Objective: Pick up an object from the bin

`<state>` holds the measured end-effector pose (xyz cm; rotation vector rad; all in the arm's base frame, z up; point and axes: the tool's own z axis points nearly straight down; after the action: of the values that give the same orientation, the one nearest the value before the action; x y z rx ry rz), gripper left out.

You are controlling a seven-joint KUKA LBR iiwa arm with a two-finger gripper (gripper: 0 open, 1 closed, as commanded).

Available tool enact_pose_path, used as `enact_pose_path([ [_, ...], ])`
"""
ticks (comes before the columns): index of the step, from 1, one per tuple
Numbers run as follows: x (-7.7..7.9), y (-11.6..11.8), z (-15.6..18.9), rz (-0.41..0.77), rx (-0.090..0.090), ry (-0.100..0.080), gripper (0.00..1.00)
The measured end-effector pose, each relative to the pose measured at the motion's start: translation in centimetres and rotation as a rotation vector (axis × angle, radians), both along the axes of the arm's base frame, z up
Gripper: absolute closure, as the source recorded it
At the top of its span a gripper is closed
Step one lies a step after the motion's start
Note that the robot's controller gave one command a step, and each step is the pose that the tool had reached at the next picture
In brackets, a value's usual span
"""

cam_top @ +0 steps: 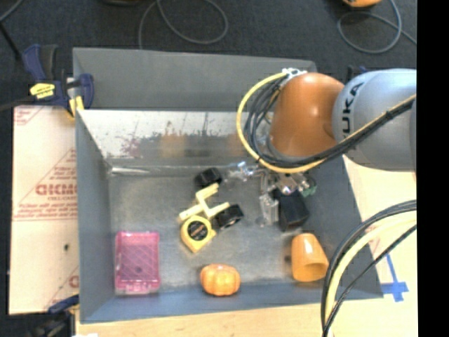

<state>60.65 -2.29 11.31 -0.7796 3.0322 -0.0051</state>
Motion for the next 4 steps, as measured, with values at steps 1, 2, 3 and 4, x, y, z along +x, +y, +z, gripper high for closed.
enact_pose_path([
  [1, -0.3, 1.5, -2.9, 0.245, -0.005, 0.001, 0.00],
  [2, -1.8, 3.4, -4.1, 0.254, -0.002, -0.008, 1.00],
  [3, -1.7, 3.4, -4.1, 0.254, -0.002, -0.008, 1.00],
  [4, -1.9, 3.4, -3.6, 0.254, -0.001, -0.003, 1.00],
])
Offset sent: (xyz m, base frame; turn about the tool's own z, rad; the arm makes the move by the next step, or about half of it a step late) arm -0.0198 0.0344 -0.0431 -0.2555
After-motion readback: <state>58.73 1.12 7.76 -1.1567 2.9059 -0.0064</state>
